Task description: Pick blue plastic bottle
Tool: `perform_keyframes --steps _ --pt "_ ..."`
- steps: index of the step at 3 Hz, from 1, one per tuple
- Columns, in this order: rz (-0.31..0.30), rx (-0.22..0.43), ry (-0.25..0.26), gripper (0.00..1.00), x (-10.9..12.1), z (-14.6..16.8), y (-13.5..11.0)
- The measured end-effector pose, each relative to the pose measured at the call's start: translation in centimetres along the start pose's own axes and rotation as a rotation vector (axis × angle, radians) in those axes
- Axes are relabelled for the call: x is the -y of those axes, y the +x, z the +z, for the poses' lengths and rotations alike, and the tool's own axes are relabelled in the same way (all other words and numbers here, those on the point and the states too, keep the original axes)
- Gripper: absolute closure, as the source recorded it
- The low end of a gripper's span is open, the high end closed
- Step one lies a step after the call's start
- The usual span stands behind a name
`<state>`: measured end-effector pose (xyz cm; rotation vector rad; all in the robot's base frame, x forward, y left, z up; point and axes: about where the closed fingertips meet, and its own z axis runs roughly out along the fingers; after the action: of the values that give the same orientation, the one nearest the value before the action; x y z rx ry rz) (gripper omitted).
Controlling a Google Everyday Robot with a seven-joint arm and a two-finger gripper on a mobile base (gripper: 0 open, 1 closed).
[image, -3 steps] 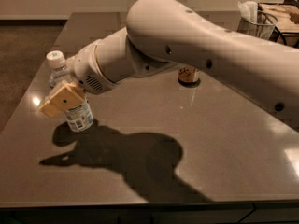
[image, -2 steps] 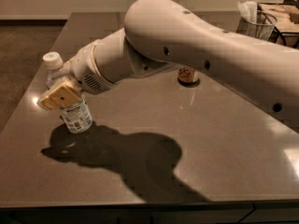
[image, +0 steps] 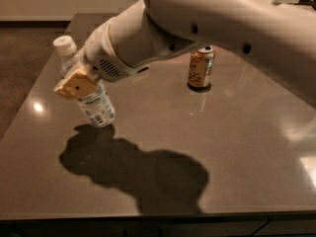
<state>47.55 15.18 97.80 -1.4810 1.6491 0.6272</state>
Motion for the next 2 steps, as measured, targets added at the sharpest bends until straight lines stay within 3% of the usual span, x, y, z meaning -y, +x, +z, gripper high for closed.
perform_keyframes --steps 1,2 --pt "-0.041 -0.148 0.024 1.00 1.4 -2.8 0.8" --pt "-0.073 -0.312 0.017 1.00 3.0 -4.6 3.5"
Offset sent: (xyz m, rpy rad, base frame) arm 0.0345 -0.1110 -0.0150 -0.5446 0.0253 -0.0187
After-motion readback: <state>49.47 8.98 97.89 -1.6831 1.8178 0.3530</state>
